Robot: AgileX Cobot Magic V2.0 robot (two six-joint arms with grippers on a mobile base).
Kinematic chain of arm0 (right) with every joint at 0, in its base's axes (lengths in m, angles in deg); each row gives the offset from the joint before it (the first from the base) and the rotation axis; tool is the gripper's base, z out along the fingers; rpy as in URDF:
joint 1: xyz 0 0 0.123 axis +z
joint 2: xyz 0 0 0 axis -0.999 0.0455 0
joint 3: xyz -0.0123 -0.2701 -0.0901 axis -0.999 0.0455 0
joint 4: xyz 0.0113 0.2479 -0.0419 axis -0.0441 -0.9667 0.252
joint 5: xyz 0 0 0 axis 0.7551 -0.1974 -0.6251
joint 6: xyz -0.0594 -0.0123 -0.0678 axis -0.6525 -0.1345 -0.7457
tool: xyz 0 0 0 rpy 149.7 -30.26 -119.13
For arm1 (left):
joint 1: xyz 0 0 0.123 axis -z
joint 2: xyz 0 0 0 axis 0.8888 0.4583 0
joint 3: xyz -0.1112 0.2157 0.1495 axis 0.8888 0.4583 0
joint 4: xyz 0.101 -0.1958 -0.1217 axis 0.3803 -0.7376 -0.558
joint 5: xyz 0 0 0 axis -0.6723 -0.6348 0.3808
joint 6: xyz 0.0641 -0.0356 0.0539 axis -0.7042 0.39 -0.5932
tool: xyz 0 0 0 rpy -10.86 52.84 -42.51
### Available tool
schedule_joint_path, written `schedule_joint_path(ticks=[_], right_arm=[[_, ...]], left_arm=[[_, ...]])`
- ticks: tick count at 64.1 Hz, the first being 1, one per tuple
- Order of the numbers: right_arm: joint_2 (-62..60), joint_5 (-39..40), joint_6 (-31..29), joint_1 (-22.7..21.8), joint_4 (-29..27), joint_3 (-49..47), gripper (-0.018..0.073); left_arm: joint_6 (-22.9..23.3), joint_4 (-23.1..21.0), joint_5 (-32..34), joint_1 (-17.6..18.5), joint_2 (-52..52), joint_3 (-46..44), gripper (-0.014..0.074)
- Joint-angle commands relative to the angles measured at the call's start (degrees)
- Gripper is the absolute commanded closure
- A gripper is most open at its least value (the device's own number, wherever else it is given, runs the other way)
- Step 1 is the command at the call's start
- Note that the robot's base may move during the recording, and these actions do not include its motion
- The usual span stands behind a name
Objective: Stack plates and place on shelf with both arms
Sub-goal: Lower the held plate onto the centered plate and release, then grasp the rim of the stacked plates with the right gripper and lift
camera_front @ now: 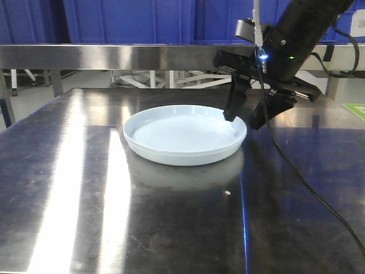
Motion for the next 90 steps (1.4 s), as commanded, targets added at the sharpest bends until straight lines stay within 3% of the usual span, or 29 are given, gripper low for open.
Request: schedule_joint_path(ticks=[1, 34, 42, 56, 68, 77, 90], right_arm=[[-2.9, 1.5, -0.2, 0.0, -1.0, -1.9, 0.0148], [-1.0, 2.0, -0.2, 2.0, -0.6, -1.9, 0.0185], [-1.0, 2.0, -0.2, 2.0, -0.6, -1.9, 0.0269], [-1.6, 1.9, -0.2, 2.0, -0.6, -2.0, 0.0505], [-4.2, 2.6, 0.1, 1.6, -0.6, -2.0, 0.0509], [-8.3, 6.6, -0.7, 1.5, 2.7, -1.6, 0.0509], [-17.0, 22.5, -0.8, 1.0, 6.2, 7.4, 0.0509]], left_arm=[[0.5, -0.1, 5.3, -0.1, 0.2, -1.8, 0.0514], [0.5, -0.1, 5.3, -0.1, 0.2, -1.8, 0.0514], [0.5, -0.1, 5.3, -0.1, 0.2, -1.8, 0.0514], [0.5, -0.1, 5.3, -0.1, 0.2, -1.8, 0.0514], [0.5, -0.1, 5.3, -0.1, 0.2, -1.8, 0.0514], [0.5, -0.1, 5.3, -0.1, 0.2, -1.8, 0.0514], [0.5, -0.1, 5.3, -0.1, 0.2, -1.8, 0.0514]])
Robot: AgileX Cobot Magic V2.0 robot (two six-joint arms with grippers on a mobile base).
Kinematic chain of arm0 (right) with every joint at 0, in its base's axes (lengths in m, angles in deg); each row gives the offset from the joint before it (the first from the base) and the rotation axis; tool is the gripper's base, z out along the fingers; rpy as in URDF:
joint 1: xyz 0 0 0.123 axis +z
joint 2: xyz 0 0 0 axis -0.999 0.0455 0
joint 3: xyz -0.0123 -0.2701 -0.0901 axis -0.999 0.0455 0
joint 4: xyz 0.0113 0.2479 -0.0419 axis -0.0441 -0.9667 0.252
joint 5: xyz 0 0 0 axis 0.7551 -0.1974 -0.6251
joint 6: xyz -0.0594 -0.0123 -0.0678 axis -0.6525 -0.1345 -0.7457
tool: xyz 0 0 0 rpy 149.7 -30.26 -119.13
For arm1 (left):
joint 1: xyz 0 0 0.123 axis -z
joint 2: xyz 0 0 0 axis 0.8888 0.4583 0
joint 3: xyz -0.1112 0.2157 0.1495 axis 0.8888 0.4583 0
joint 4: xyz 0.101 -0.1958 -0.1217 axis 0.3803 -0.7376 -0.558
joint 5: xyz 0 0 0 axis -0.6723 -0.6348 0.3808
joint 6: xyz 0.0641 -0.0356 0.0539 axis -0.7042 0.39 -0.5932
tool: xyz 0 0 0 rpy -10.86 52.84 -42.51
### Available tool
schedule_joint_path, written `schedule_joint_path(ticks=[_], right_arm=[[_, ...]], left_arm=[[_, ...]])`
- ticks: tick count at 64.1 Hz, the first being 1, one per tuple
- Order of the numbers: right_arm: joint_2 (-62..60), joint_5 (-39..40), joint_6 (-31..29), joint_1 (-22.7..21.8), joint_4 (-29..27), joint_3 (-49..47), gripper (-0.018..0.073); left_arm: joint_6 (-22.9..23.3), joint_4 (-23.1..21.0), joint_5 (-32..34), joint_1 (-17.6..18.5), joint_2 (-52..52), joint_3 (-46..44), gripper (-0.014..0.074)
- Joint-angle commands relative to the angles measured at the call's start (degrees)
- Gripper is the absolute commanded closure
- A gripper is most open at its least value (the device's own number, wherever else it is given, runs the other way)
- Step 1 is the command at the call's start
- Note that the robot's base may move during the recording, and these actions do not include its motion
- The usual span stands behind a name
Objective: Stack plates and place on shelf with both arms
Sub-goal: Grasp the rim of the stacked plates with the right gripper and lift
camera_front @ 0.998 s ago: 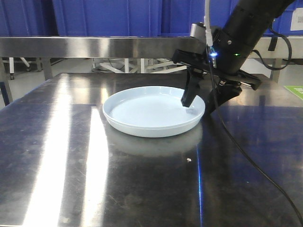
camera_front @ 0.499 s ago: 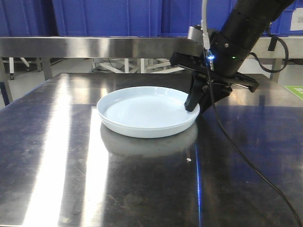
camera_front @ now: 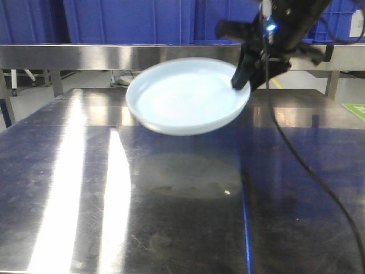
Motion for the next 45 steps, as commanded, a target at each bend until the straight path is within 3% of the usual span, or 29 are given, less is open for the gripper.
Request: schedule_joint_path(ticks=[1, 22, 45], right_arm=[[-8.3, 11.4, -0.8, -0.9, 0.0, 3.6, 0.0509], [-25.2, 36.0, -1.6, -5.5, 0.0, 26.5, 0.0509], [-46.1, 40.1, -1.6, -7.3, 0.0, 46.1, 0.0509]], left_arm=[[0.5, -0.1, 5.3, -0.1, 0.2, -1.8, 0.0514], [0.5, -0.1, 5.3, -0.1, 0.2, -1.8, 0.0514], [0.5, -0.1, 5.3, -0.1, 0.2, -1.8, 0.0514]])
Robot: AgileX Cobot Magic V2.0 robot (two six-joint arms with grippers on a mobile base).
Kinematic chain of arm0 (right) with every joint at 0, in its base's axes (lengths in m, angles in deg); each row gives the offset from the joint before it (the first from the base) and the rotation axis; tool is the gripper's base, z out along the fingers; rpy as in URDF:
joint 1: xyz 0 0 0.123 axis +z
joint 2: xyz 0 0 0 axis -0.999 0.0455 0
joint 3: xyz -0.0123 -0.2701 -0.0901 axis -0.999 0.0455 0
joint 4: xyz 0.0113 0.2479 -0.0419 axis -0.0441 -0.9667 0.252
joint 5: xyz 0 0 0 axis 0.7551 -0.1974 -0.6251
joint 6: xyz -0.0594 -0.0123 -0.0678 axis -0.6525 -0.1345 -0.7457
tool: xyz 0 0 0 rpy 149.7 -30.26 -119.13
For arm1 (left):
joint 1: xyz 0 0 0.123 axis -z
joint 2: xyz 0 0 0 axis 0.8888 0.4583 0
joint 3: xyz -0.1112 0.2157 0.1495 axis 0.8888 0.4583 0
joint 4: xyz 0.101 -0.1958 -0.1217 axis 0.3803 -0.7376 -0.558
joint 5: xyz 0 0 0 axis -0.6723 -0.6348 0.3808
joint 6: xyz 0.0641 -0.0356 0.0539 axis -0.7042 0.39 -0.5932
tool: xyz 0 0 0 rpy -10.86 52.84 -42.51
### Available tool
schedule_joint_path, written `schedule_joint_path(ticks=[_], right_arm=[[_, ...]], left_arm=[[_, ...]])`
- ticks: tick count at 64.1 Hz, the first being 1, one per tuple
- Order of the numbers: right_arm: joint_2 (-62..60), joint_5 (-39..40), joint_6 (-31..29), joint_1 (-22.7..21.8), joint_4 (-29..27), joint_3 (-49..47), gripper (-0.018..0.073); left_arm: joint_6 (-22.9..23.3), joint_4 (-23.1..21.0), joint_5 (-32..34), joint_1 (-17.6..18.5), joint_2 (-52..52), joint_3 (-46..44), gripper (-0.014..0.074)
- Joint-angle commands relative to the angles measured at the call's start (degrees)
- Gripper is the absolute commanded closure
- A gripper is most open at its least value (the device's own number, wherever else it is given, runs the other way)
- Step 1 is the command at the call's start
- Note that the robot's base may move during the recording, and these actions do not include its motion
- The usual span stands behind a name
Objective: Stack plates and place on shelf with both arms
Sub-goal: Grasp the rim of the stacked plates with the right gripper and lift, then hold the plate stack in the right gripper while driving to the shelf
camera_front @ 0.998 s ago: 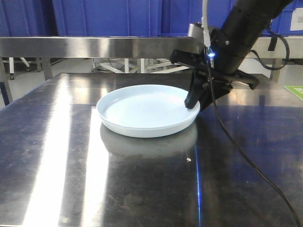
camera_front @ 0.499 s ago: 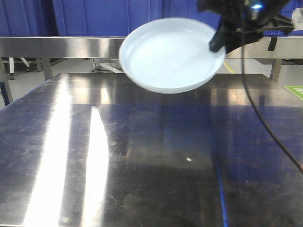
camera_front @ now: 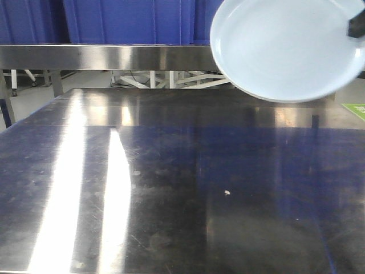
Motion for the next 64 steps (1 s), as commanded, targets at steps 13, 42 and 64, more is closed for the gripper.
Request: schedule_joint_path(ticks=[13, 42, 64], right_arm=[[-18.5, 5.5, -0.5, -0.2, -0.3, 10.6, 0.0509], [-41.6, 0.4, -0.5, -0.2, -0.3, 18.0, 0.0509], [-43.6, -1.5, -0.5, -0.2, -0.3, 18.0, 0.0509]], left_arm=[[0.5, -0.1, 5.3, -0.1, 0.2, -1.8, 0.0514], [0.5, -0.1, 5.3, -0.1, 0.2, -1.8, 0.0514], [0.5, -0.1, 5.3, -0.1, 0.2, -1.8, 0.0514]])
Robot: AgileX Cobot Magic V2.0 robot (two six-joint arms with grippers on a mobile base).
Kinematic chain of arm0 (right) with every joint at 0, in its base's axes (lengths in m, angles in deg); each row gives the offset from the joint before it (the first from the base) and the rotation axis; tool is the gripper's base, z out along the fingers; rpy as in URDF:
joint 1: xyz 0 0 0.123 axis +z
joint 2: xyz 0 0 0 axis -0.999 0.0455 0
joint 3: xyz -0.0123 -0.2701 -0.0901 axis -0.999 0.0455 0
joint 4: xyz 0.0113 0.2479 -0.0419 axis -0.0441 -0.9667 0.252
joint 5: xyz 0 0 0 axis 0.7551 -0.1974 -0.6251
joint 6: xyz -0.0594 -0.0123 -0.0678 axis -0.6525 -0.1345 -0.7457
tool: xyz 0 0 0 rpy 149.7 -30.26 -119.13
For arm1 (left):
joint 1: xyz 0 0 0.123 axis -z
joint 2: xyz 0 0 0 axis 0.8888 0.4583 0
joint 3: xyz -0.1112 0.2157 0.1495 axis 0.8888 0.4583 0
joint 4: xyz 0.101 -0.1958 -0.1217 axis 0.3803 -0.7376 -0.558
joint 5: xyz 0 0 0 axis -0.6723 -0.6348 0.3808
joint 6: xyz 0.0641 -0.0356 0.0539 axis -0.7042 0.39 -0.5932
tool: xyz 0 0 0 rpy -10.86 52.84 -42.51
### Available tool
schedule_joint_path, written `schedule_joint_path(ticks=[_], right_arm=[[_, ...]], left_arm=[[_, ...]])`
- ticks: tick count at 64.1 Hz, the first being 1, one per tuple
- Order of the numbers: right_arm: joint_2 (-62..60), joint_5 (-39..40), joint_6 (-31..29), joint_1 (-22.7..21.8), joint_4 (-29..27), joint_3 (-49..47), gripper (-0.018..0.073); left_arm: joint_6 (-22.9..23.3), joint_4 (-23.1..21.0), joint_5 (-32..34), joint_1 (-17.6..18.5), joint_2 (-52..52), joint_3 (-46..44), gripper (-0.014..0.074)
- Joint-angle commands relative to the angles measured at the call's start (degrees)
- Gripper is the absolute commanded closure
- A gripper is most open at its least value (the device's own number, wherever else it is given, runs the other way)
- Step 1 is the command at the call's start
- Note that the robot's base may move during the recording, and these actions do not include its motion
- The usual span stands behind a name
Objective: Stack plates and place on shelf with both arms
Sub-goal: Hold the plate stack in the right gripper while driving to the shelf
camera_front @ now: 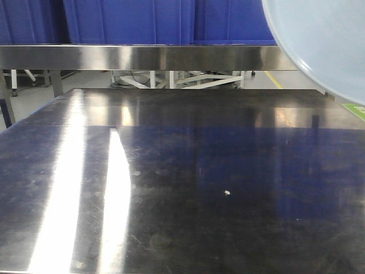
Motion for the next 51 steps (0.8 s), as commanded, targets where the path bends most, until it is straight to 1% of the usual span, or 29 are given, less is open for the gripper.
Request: schedule_joint_path(ticks=[1, 51], right_arm=[[0.2, 4.4, -0.3, -0.2, -0.3, -1.8, 0.0509], [0.2, 3.5, -0.3, -0.2, -0.3, -1.8, 0.0509]], left_arm=[[0.5, -0.1, 5.3, -0.1, 0.2, -1.8, 0.0514], [0.5, -0.1, 5.3, -0.1, 0.2, -1.8, 0.0514]])
